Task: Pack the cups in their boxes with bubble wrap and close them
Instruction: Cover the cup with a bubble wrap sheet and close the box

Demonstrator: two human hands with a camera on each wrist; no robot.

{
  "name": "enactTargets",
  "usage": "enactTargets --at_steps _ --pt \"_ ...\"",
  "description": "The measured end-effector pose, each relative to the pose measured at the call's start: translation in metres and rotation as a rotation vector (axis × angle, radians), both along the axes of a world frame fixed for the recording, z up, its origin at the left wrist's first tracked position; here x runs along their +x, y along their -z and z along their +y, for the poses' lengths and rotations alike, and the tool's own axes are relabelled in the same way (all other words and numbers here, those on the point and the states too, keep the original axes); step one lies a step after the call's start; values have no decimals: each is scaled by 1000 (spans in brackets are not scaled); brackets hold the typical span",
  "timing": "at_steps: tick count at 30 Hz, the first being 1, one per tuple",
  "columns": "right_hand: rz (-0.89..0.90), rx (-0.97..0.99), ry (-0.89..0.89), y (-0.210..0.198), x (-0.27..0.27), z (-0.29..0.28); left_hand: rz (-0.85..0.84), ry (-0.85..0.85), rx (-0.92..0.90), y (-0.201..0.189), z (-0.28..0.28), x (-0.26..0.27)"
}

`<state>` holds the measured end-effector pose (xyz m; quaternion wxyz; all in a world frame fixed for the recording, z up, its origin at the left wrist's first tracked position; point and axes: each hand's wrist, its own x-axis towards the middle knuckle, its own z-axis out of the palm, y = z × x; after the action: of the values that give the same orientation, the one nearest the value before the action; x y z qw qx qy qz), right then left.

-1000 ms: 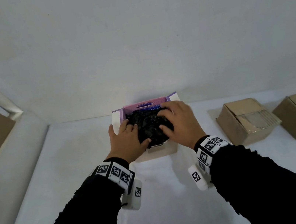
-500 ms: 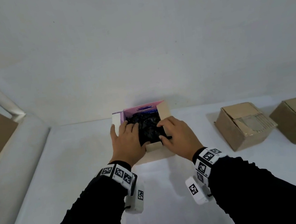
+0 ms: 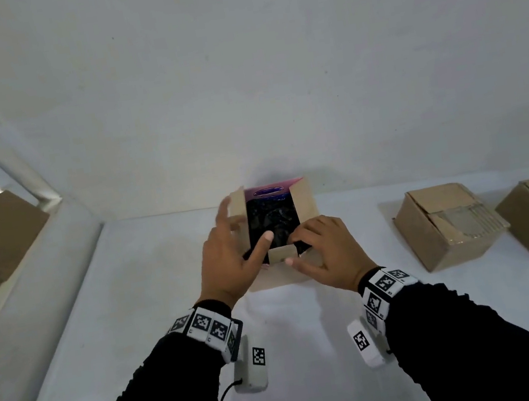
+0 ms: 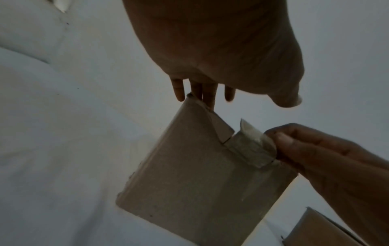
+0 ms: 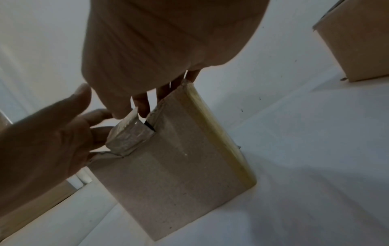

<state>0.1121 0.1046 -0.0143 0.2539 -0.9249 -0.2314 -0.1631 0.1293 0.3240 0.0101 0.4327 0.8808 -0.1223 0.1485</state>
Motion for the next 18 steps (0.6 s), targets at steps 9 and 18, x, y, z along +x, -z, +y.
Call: enactTargets --at_steps 9,18 --pt "-49 203 69 -10 19 -2 -47 208 287 41 -2 8" --pt "669 584 507 -28 112 4 163 273 123 39 1 11"
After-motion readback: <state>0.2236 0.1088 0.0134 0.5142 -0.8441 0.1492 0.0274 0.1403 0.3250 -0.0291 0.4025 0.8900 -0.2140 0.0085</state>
